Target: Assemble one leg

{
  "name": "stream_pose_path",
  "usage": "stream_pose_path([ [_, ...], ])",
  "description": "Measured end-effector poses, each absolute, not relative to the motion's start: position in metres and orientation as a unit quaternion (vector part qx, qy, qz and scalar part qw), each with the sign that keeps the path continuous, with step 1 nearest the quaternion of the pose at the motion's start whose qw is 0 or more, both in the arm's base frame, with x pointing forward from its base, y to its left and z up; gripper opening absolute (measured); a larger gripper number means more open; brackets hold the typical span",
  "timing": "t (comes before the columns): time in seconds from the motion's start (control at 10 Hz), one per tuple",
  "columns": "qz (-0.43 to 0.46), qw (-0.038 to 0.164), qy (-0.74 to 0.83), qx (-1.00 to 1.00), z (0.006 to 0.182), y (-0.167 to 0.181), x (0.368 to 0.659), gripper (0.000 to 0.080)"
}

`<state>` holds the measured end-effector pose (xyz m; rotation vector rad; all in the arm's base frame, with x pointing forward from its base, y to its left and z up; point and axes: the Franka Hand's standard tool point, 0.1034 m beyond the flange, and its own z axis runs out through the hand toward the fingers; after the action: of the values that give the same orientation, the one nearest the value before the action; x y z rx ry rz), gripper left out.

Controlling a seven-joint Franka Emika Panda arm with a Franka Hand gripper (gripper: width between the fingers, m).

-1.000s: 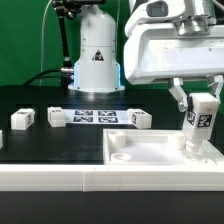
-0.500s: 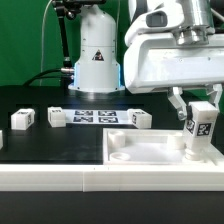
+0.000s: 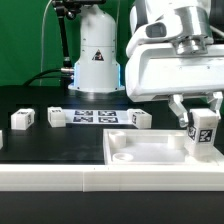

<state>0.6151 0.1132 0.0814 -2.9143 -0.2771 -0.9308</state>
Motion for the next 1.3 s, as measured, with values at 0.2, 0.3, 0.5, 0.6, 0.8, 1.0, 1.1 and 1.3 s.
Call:
stream_pose_path([
  [0.2, -0.303, 0.033, -0.089, -0.948, 0.081, 0.107, 0.611, 0.0291],
  [0.3, -0.294, 0.034, -0.090, -0.951, 0.079, 0.108, 0.611, 0.0384],
  [0.5, -0.292, 0.034, -0.090, -0.952, 0.078, 0.108, 0.611, 0.0571],
  [0.6, -0.291, 0.034, -0.090, -0.952, 0.078, 0.108, 0.610, 0.0571],
  [0.8, -0.290, 0.034, -0.090, -0.952, 0.077, 0.108, 0.610, 0.0634],
  [1.0, -0.290, 0.034, -0.090, -0.952, 0.077, 0.108, 0.610, 0.0647],
  [1.1, -0.290, 0.034, -0.090, -0.952, 0.077, 0.108, 0.610, 0.0649],
  [1.3, -0.282, 0.032, -0.098, -0.954, 0.093, 0.105, 0.614, 0.0649],
])
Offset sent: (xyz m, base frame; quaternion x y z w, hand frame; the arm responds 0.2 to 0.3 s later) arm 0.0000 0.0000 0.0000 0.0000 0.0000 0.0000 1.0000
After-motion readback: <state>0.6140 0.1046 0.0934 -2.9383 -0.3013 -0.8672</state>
